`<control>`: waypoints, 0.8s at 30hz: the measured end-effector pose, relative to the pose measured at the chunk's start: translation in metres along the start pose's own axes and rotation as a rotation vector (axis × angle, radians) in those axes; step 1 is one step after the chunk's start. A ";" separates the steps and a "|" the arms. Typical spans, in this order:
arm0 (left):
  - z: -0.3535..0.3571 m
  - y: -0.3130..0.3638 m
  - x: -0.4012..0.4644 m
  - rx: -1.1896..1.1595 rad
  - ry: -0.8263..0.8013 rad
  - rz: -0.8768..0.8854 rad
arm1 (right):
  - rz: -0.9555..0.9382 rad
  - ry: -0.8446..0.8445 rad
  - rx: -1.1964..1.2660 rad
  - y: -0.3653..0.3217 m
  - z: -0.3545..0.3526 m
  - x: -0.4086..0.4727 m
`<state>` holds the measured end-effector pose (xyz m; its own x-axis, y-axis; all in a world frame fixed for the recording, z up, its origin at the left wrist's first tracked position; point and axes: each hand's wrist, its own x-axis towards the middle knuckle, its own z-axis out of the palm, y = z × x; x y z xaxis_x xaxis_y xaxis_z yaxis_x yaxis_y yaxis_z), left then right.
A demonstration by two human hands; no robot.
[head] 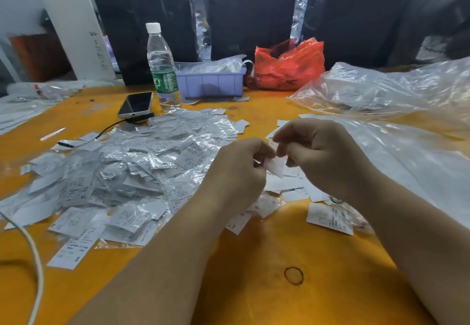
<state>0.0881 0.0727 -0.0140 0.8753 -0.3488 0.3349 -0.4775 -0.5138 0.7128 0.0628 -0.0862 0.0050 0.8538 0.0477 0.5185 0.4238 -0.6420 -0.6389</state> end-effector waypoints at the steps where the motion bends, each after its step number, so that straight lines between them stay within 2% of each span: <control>1: 0.000 0.001 0.000 -0.006 0.012 0.007 | -0.006 0.017 -0.016 -0.002 -0.004 -0.001; 5: 0.003 0.006 -0.003 -0.078 0.023 0.031 | -0.038 0.091 -0.178 -0.008 -0.025 -0.006; 10: 0.013 0.013 -0.005 -0.114 0.011 0.060 | 0.096 -0.021 -0.598 -0.009 -0.047 -0.032; 17: 0.025 0.017 -0.007 -0.088 -0.066 0.094 | 0.246 -0.138 -0.838 -0.008 -0.053 -0.065; 24: 0.027 0.023 -0.015 -0.063 -0.148 0.185 | 0.423 -0.220 -0.963 0.007 -0.050 -0.072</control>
<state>0.0617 0.0448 -0.0193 0.7503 -0.5457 0.3732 -0.6191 -0.3820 0.6861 -0.0105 -0.1321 -0.0082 0.9517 -0.2449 0.1851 -0.2536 -0.9670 0.0243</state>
